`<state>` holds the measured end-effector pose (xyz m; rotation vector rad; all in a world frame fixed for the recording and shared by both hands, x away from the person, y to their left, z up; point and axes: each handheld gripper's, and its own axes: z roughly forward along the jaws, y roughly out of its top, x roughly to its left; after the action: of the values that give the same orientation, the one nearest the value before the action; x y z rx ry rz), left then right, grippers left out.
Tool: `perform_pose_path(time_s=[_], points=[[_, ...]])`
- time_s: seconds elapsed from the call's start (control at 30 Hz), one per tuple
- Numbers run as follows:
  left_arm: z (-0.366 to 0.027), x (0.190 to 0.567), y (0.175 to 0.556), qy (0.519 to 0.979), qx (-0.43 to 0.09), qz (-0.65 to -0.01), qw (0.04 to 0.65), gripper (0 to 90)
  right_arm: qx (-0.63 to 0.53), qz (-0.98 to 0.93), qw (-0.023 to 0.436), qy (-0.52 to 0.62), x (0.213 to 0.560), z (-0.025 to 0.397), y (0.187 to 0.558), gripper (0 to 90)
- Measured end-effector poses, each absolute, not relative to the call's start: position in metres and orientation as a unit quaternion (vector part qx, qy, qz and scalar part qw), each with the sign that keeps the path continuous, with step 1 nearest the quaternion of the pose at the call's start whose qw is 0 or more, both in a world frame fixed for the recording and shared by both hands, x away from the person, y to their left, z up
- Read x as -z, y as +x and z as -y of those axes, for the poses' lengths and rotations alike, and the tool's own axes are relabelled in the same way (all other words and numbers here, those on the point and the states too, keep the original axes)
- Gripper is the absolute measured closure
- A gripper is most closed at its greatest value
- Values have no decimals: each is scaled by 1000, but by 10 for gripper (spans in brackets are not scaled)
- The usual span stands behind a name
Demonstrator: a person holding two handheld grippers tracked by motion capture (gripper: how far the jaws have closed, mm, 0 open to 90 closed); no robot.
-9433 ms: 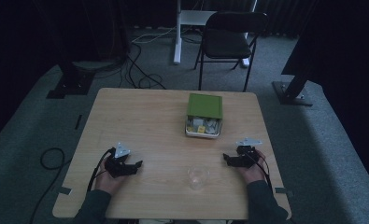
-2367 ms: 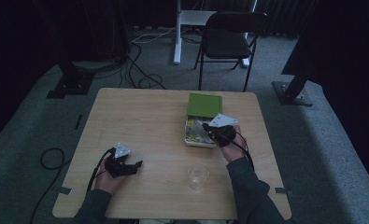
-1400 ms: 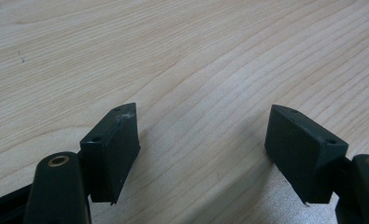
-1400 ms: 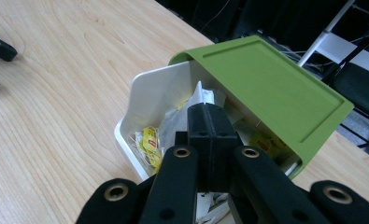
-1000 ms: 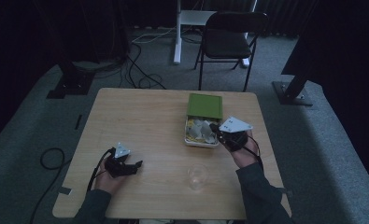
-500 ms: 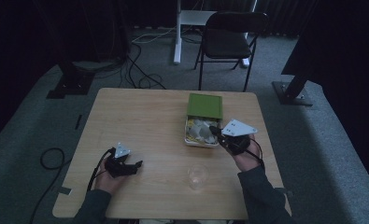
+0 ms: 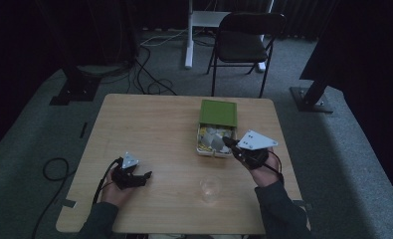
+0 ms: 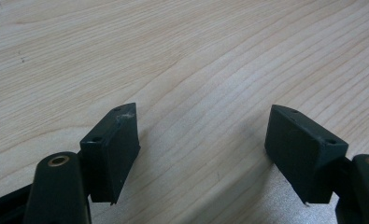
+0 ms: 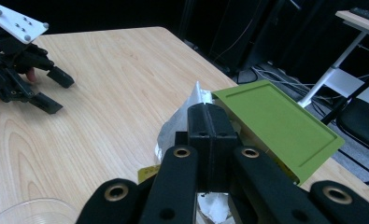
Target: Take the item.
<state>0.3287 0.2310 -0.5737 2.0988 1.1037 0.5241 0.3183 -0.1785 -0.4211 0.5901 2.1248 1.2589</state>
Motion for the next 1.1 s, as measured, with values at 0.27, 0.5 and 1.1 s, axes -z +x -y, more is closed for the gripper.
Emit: perform_pose_path(time_s=[0.27,0.5,1.1], points=[[-231,574,329,810,-202,-426,349,271,-480,-798,296,211,417,176,312,900],[-231,574,329,811,-203,-425,348,271,-489,-794,298,203,410,177,303,900],[-231,574,329,810,-202,-425,348,272,-497,-793,297,188,406,181,287,900]])
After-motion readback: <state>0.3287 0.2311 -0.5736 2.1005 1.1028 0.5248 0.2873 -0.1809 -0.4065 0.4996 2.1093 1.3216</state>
